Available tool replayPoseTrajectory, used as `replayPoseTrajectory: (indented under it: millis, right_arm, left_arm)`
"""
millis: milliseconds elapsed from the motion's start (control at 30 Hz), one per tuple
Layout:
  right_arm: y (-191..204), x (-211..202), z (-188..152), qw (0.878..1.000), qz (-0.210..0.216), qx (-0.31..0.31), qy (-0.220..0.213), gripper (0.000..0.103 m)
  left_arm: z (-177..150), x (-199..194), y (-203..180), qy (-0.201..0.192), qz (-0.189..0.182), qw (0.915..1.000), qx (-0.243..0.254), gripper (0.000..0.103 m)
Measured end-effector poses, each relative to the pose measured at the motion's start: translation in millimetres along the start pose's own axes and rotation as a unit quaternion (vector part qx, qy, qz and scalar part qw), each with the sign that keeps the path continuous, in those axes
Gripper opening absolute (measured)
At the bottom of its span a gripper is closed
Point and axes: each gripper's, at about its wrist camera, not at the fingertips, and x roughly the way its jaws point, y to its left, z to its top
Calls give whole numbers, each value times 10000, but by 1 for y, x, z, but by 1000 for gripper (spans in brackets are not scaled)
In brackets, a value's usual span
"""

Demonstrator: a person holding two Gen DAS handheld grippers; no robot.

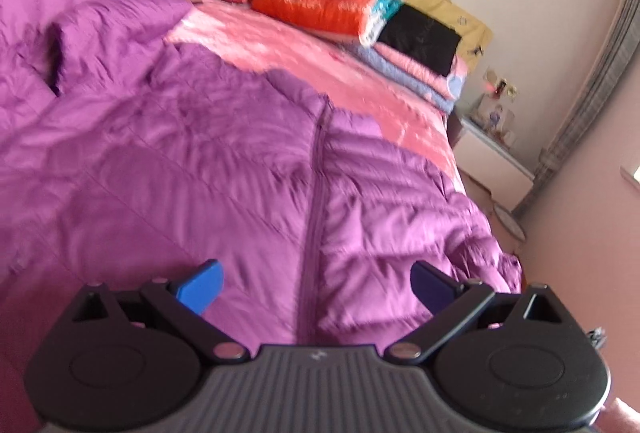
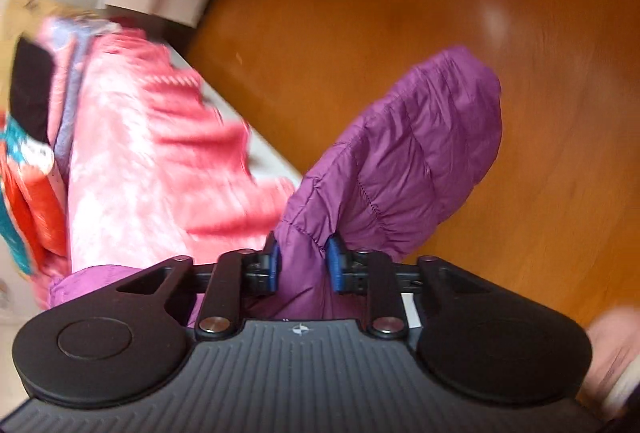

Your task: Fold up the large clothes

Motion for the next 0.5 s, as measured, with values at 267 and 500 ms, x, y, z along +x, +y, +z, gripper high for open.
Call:
replayPoseTrajectory:
  millis: [267,500]
  right_arm:
    - [115,-80,-24,9423,-231,-2819,-1793,14]
    - [228,-132,-71,8652,612,-4276,-2547,14]
  left_arm:
    - [27,-19,52,-551,312,9942,-871,102]
    - [39,-28,84,-901,746,9867,-1127,102]
